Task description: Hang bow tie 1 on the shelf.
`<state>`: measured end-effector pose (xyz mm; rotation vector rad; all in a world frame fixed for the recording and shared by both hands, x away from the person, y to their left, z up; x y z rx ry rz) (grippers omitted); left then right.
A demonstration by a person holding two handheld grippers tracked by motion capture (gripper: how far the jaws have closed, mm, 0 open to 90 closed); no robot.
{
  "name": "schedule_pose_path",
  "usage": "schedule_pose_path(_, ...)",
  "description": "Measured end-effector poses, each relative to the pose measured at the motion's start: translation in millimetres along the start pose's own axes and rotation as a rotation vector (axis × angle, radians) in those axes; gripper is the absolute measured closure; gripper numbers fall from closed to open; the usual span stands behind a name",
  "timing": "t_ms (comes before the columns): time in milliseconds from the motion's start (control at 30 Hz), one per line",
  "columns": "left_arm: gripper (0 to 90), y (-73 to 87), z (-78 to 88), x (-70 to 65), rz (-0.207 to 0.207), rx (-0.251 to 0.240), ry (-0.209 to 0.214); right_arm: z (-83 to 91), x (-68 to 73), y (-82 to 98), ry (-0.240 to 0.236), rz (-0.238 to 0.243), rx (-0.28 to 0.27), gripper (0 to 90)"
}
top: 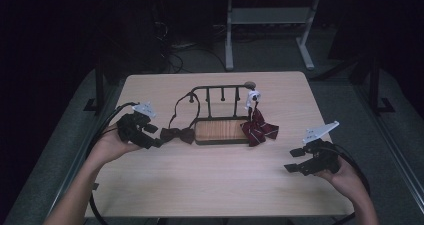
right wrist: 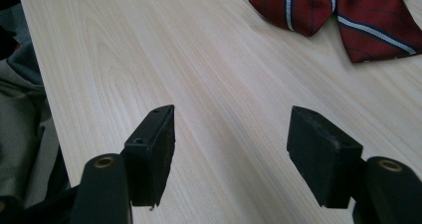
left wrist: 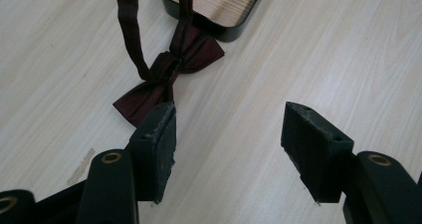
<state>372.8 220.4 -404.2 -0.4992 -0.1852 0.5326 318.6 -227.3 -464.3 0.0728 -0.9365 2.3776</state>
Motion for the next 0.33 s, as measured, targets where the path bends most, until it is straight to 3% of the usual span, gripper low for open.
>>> schedule_pose_path(333, 37.8, 19.2, -6.0, -10.8, 0.011, -0.011, -0.008, 0.2, -1.5, 1.8, 0.005, 0.006, -0.003, 35.2)
Point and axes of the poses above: each handheld gripper's, and its own axes: z roughly backward along the jaws, y roughly out of its underside, x roughly to its left, the point moved 7 cm from there along -z, roughly forward along the jaws, and after that the axes turned 4 degrees about -y, right-handed, at the moved point
